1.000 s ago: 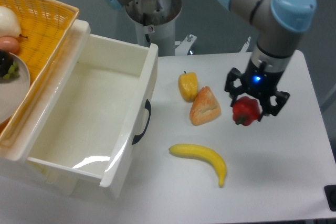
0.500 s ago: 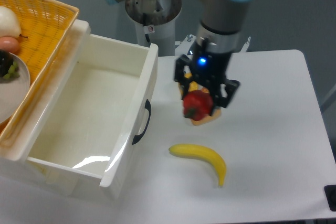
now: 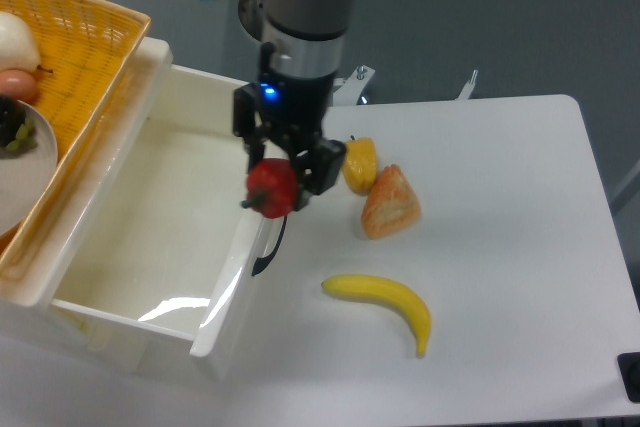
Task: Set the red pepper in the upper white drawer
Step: 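Carry the red pepper over the open white drawer, then lower the red pepper down into the drawer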
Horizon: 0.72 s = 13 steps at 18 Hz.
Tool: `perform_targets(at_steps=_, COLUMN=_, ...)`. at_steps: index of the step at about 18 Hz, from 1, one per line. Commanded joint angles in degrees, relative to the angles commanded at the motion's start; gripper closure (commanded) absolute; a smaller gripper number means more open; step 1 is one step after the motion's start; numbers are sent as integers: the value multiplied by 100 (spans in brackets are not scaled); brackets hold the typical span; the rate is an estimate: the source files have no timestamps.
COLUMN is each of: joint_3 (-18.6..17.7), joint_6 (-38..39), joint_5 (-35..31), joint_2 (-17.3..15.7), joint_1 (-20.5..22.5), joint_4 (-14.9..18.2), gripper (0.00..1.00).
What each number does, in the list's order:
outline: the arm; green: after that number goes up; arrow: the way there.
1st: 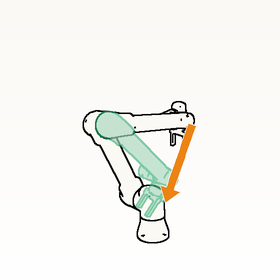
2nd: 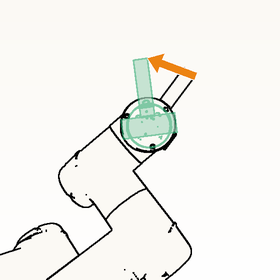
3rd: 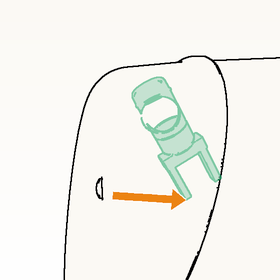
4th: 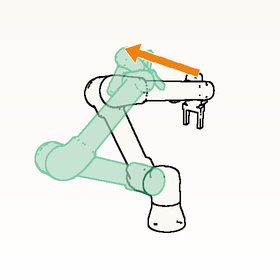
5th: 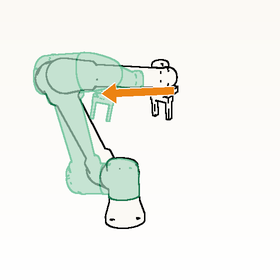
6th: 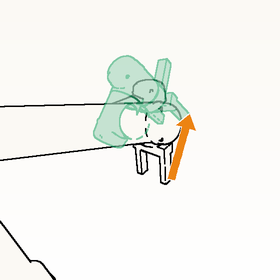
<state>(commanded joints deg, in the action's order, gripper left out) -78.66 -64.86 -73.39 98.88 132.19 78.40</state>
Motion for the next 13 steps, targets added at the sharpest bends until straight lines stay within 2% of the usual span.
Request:
perform_targets(at_steps=5, joint_3=-237, joint_6=-509, joint_5=-44, joint_2=35, joint_1=-167, joint_4=-61, gripper=86)
perform_targets(at_steps=13, joint_3=-378, joint_6=-536, joint_5=-229, joint_2=184, joint_1=-571, joint_4=-79, gripper=86)
